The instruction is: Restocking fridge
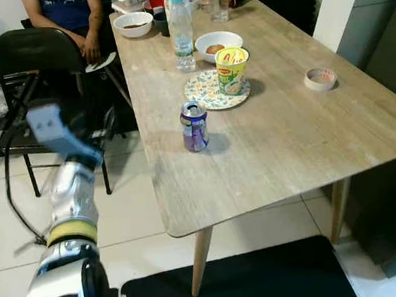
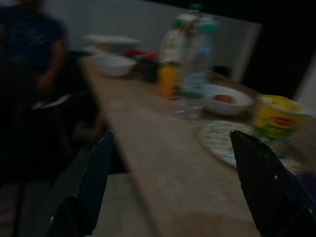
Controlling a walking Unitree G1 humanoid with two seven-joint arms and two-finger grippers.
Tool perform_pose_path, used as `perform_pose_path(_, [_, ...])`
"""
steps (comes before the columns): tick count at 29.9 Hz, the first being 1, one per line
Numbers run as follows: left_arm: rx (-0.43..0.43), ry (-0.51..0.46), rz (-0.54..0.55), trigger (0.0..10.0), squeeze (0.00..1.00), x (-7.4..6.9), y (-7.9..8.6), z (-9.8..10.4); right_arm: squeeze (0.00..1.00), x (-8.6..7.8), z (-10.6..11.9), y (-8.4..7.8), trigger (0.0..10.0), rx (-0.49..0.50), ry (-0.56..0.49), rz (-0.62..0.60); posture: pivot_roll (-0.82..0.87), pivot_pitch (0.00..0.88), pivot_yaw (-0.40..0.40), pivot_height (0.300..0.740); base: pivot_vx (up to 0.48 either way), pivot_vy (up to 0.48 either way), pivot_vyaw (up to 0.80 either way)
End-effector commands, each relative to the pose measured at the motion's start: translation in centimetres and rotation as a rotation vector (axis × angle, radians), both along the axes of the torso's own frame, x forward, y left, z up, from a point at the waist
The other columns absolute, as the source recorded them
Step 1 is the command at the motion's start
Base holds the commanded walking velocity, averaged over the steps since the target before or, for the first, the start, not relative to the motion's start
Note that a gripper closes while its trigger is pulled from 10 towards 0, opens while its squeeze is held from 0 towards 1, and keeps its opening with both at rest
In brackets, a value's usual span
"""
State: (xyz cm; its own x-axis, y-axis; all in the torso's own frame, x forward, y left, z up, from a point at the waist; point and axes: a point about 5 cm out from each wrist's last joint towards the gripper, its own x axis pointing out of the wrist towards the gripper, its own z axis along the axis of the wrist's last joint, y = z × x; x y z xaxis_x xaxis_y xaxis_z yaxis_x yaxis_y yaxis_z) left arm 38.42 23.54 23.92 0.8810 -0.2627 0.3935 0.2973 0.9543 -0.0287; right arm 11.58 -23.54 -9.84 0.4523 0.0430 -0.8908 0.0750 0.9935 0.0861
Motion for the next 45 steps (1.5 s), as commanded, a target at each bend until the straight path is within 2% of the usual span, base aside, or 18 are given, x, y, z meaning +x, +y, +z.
perform_pose_path(1, [0.049, 0.013, -0.064, 10.0, 0.61, 0.1, -1.1, -0.4, 0.0, -0.9, -0.2, -0.1, 10.0, -0.003, 0.024, 0.002, -0.08, 0.21, 0.021, 0.74, 0.0, 0.0, 0.0])
perform_pose_path(2, [0.072, 0.013, -0.103, 10.0, 0.0, 0.1, -1.8, -0.4, 0.0, -1.0, -0.2, -0.2, 10.0, -0.004, 0.025, 0.003, -0.08, 0.21, 0.021, 0.74, 0.0, 0.0, 0.0])
perform_pose_path(3, [0.072, 0.013, -0.103, 10.0, 0.0, 0.1, -1.8, -0.4, 0.0, -1.0, -0.2, -0.2, 10.0, -0.004, 0.025, 0.003, -0.08, 0.21, 0.021, 0.74, 0.0, 0.0, 0.0])
perform_pose_path(5, [0.123, 0.022, -0.173, 10.0, 0.0, 0.3, -3.2, -0.4, 0.0, -1.2, -0.2, -0.3, 10.0, -0.007, 0.029, 0.003, -0.08, 0.213, 0.02, 0.74, 0.0, 0.0, 0.0])
perform_pose_path(6, [0.123, 0.022, -0.173, 10.0, 0.0, 0.3, -3.2, -0.4, 0.0, -1.2, -0.2, -0.3, 10.0, -0.007, 0.029, 0.003, -0.08, 0.213, 0.02, 0.74, 0.0, 0.0, 0.0])
perform_pose_path(9, [0.192, 0.031, -0.302, 10.0, 0.0, 0.4, -5.6, -0.6, 0.0, -1.6, -0.3, -0.5, 10.0, -0.013, 0.04, 0.005, -0.08, 0.22, 0.026, 0.74, 0.0, 0.0, 0.0])
perform_pose_path(10, [0.192, 0.031, -0.302, 10.0, 0.0, 0.4, -5.6, -0.6, 0.0, -1.6, -0.3, -0.5, 10.0, -0.013, 0.04, 0.005, -0.08, 0.22, 0.026, 0.74, 0.0, 0.0, 0.0])
perform_pose_path(11, [0.201, 0.029, -0.323, 10.0, 0.0, 0.5, -6.4, -0.6, 0.0, -1.7, -0.4, -0.4, 10.0, -0.012, 0.043, 0.005, -0.08, 0.219, 0.025, 0.74, 0.0, 0.0, 0.0])
perform_pose_path(12, [0.201, 0.029, -0.323, 10.0, 0.0, 0.5, -6.4, -0.6, 0.0, -1.7, -0.4, -0.4, 10.0, -0.012, 0.043, 0.005, -0.08, 0.219, 0.025, 0.74, 0.0, 0.0, 0.0])
perform_pose_path(16, [0.223, 0.026, -0.36, 10.0, 0.0, 1.0, -8.7, -0.3, 0.0, -2.1, -0.5, 0.0, 10.0, -0.001, 0.045, 0.008, -0.09, 0.233, 0.029, 0.74, 0.0, 0.0, 0.0])
perform_pose_path(22, [0.24, 0.014, -0.381, 10.0, 0.0, 1.3, -10.4, 0.3, 0.0, -2.5, -0.6, 0.1, 10.0, 0.002, 0.048, 0.008, -0.09, 0.249, 0.038, 0.74, 0.0, 0.0, 0.0])
perform_pose_path(27, [0.298, 0.005, -0.362, 10.0, 0.0, 1.6, -12.2, 0.9, 0.0, -3.3, -0.8, 0.1, 10.0, 0.007, 0.058, 0.002, -0.1, 0.266, 0.047, 0.74, 0.0, 0.0, 0.0])
perform_pose_path(45, [0.349, 0.027, -0.289, 10.0, 0.0, 2.3, -13.8, 1.4, 0.0, -4.2, -0.9, 0.1, 10.0, 0.01, 0.057, -0.02, -0.13, 0.287, 0.074, 0.74, 0.0, 0.0, 0.0])
